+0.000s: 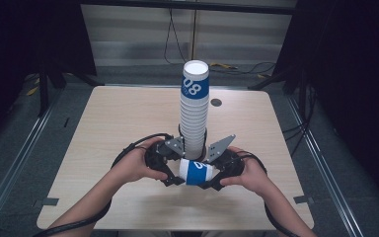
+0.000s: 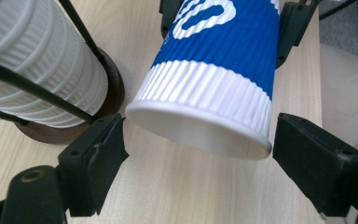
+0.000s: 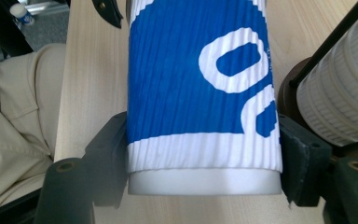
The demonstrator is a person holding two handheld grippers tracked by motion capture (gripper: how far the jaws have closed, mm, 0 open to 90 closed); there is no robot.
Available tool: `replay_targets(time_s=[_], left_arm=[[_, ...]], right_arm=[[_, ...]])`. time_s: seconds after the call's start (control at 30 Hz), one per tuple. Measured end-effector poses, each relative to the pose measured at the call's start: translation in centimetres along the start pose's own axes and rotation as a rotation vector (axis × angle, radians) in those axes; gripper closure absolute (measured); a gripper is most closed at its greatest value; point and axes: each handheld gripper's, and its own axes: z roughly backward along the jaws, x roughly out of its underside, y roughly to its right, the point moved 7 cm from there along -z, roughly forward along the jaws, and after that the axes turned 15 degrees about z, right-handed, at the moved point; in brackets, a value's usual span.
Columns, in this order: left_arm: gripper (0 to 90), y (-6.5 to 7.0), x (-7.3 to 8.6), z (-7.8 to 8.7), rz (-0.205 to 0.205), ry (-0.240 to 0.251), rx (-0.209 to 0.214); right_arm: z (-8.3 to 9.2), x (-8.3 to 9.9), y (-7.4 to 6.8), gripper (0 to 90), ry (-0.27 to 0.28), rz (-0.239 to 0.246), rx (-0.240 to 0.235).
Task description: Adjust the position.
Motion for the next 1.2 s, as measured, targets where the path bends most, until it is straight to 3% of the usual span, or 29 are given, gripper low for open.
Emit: replay_targets(time_s=[0.07, 0.17, 0.4, 1.2], left_arm=[[16.3, -0.13, 0.01, 0.10, 0.015, 0.027, 0.011], [16.5, -0.19, 0.26, 0.15, 0.022, 0.029, 0.026], [16.8, -0.13, 0.34, 0.20, 0.020, 0.066, 0.026], [16.8, -0.29, 0.36, -0.23, 0.047, 0.105, 0.037]], right_arm=[[0.03, 0.19, -0.05, 28.8, 0.023, -0.009, 0.000], [0.04, 0.39, -0.07, 28.7, 0.048, -0.023, 0.008], [0.19, 0.67, -0.07, 28.6, 0.085, -0.047, 0.010], [0.28, 0.88, -0.04, 28.4, 0.108, -0.067, 0.018]])
